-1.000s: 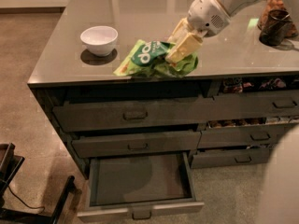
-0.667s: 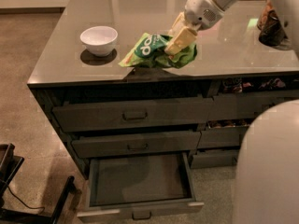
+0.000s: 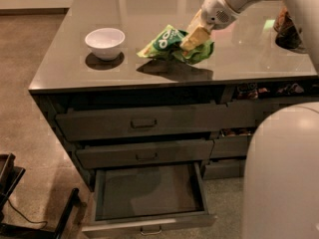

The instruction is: Pick green rice chip bag from bottom drawer and place on counter

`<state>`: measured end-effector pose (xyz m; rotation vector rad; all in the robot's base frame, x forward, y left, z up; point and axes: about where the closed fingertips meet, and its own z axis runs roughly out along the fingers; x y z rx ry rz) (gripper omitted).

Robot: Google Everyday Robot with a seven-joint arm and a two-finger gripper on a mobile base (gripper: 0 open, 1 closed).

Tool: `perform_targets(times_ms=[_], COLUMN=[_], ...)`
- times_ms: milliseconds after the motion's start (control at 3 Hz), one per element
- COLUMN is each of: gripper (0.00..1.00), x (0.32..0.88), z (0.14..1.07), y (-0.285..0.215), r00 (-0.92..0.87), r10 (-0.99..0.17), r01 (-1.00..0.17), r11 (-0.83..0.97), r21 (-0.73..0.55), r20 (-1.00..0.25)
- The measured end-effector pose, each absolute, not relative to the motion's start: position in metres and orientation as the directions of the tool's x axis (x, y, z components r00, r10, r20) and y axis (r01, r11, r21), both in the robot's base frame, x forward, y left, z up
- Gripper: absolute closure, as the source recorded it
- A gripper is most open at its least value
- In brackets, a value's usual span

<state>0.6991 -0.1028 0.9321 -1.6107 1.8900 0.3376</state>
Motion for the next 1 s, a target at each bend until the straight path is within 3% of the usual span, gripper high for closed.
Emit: perform_targets(times_ms=[1000], gripper=[1.0], x=[0.738], z=[0.898], y=[-0.125], r00=[-0.123], r10=[-0.614], r01=[-0.913], r11=[0.378], r21=[-0.154], r20=[-0.78])
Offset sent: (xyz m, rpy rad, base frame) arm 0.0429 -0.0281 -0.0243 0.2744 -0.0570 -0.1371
